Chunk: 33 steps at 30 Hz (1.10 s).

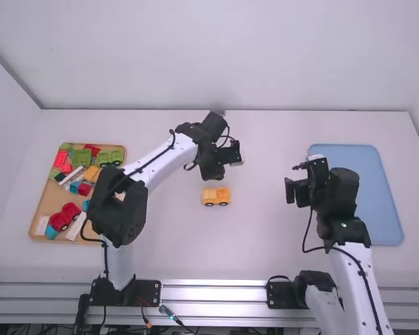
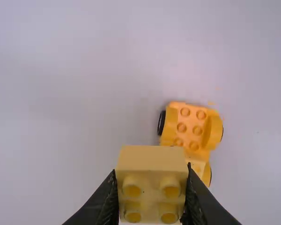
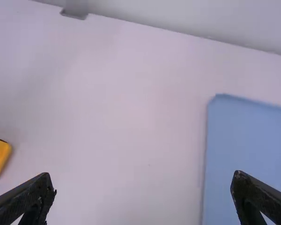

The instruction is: Assemble lego blocks to make yellow taxi

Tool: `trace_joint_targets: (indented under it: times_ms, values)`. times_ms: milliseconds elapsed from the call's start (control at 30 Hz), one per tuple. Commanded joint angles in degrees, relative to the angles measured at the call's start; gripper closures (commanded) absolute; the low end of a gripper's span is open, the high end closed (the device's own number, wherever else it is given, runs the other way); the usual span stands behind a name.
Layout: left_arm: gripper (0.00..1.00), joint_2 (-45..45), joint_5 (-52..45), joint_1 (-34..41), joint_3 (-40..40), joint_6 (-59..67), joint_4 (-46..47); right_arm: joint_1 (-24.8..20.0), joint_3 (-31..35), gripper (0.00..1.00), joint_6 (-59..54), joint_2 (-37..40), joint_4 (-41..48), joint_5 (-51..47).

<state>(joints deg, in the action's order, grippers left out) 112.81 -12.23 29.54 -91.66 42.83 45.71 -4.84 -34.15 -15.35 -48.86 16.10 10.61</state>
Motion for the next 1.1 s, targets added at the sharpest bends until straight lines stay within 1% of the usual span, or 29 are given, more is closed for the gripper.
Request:
trace_joint_targets:
  times_ms: [0, 67, 133, 167, 233, 267, 300, 400, 533, 633, 733, 867, 900, 1067]
  values:
    - [0.98, 1.46, 0.26, 2.05, -0.96, -0.98, -0.17, -3.67, 1.2, 0.01, 0.31, 2.23, 0.74, 2.49]
    - [0.98, 1.97, 0.7, 3.34, -0.96, -0.37, -0.09, -5.57, 1.6, 0.01, -0.11, 2.82, 0.66, 4.7]
    - [0.98, 3.37, 2.69, 6.29, -0.98, -0.39, -0.59, -9.84, 2.38, 0.01, -1.7, 3.32, 0.76, 9.44]
    - [0.98, 3.5, 3.17, 6.62, -0.96, -0.42, -0.81, -10.4, 2.51, 0.01, -1.68, 3.32, 0.7, 9.81]
    - [0.98, 4.63, 6.01, 9.22, -0.96, -0.61, -2.73, -14.1, 3.48, 0.01, -2.25, 2.89, 0.7, 11.67]
    - [0.98, 4.98, 6.08, 9.68, -0.96, -0.59, -2.97, -14.56, 3.61, 0.01, -2.6, 2.75, 0.7, 12.07]
    - [0.98, 5.25, 6.36, 10.82, -0.98, 0.42, -3.26, -16.22, 4.11, 0.01, -4.04, 2.38, 0.66, 14.08]
    - [0.98, 5.84, 6.29, 12.52, -0.98, -0.11, -4.22, -19.17, 4.55, 0.01, -6.45, 1.05, 0.44, 18.82]
    - [0.98, 6.73, 5.64, 13.29, -0.96, -0.59, -5.9, -22.91, 4.55, 0.01, -7.78, -0.92, -0.7, 23.02]
    - [0.98, 7.43, 5.38, 13.27, -0.98, -1.01, -6.97, -24.37, 4.55, 0.01, -9.88, -1.42, -0.61, 26.49]
    - [0.98, 9.07, 6.03, 13.27, -0.98, -1.01, -8.11, -24.87, 4.57, 0.01, -10.64, -1.73, -0.59, 28.59]
    - [0.98, 11.47, 8.0, 13.33, -2.84, 0.22, -6.01, -23.43, 4.57, 0.01, -10.64, -1.62, -0.83, 28.57]
    - [0.98, 12.41, 8.44, 13.27, -4.5, 0.24, -4.42, -22.49, 4.55, 0.01, -10.6, -1.64, -1.09, 28.44]
    - [0.98, 15.47, 5.18, 13.25, -8.98, 0.28, -2.49, -19.85, 4.46, 0.01, -9.27, -1.62, -1.88, 24.92]
